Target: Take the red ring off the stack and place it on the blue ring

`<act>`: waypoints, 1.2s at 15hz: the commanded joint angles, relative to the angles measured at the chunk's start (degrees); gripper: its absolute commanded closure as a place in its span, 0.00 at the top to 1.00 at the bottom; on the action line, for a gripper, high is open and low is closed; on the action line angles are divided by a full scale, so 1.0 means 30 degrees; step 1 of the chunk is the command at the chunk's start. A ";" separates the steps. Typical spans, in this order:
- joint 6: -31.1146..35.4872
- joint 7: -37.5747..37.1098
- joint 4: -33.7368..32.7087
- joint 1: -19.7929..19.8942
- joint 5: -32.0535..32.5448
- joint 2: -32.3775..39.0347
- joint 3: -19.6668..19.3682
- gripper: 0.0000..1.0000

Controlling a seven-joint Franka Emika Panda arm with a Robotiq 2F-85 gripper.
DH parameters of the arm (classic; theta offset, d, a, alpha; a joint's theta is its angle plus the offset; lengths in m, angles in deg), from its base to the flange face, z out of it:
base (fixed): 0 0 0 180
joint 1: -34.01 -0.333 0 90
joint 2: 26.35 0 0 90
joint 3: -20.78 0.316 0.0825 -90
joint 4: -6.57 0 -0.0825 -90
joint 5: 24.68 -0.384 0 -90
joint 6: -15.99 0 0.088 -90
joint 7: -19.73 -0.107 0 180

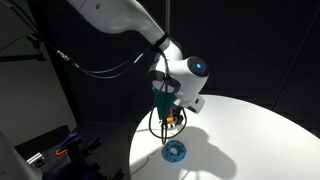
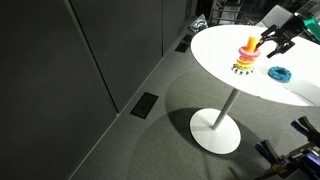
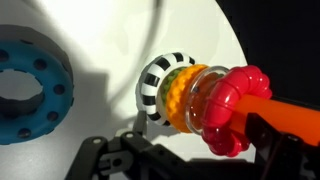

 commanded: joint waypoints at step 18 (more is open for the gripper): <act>-0.0147 0.1652 -0.0935 0.0375 -0.1779 0.0658 0.0372 0.05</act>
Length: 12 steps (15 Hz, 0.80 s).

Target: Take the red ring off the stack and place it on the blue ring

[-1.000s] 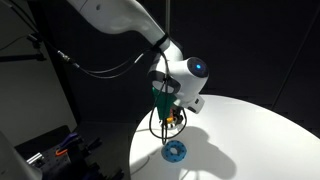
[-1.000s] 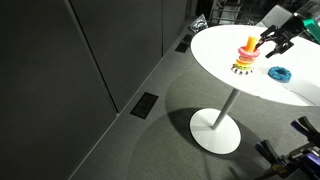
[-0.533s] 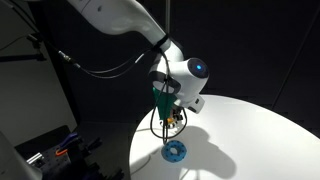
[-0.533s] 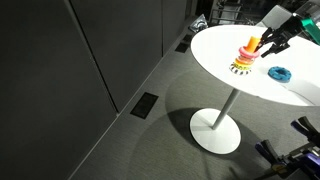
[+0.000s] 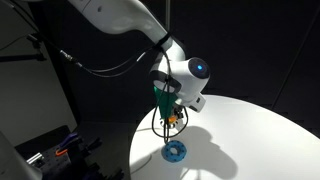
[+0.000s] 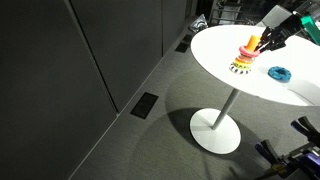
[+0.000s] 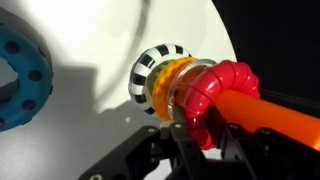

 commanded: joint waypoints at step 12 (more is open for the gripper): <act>0.0481 -0.0164 0.0498 -0.0470 0.1279 -0.1080 -0.0191 0.08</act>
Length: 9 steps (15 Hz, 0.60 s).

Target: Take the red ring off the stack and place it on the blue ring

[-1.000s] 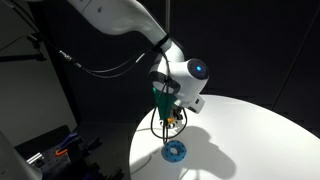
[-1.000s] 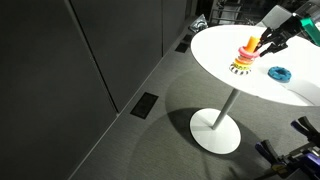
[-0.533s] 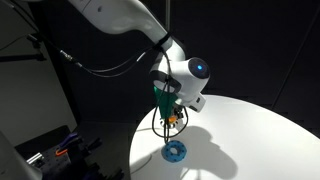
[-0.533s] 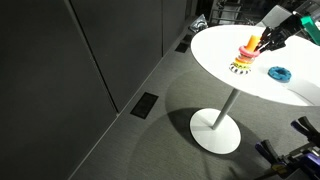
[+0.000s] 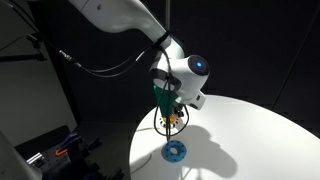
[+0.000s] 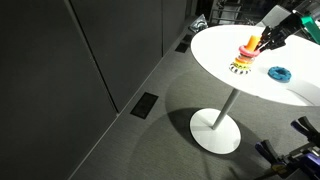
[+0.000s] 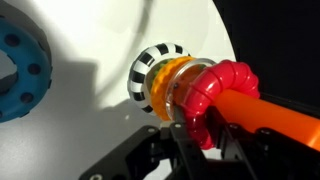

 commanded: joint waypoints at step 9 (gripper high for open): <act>0.1742 -0.0987 0.1540 -0.0748 0.3171 -0.3260 -0.0016 0.08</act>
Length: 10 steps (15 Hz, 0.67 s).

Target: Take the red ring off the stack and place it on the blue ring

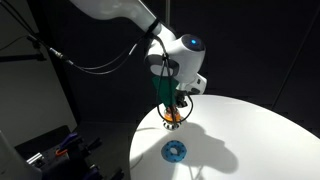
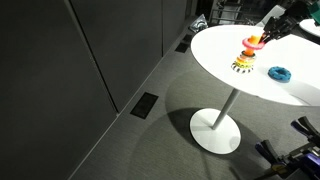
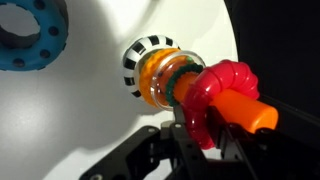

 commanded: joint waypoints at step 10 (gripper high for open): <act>-0.1446 -0.1376 0.1151 -0.0229 0.1031 -0.2709 -0.0203 0.08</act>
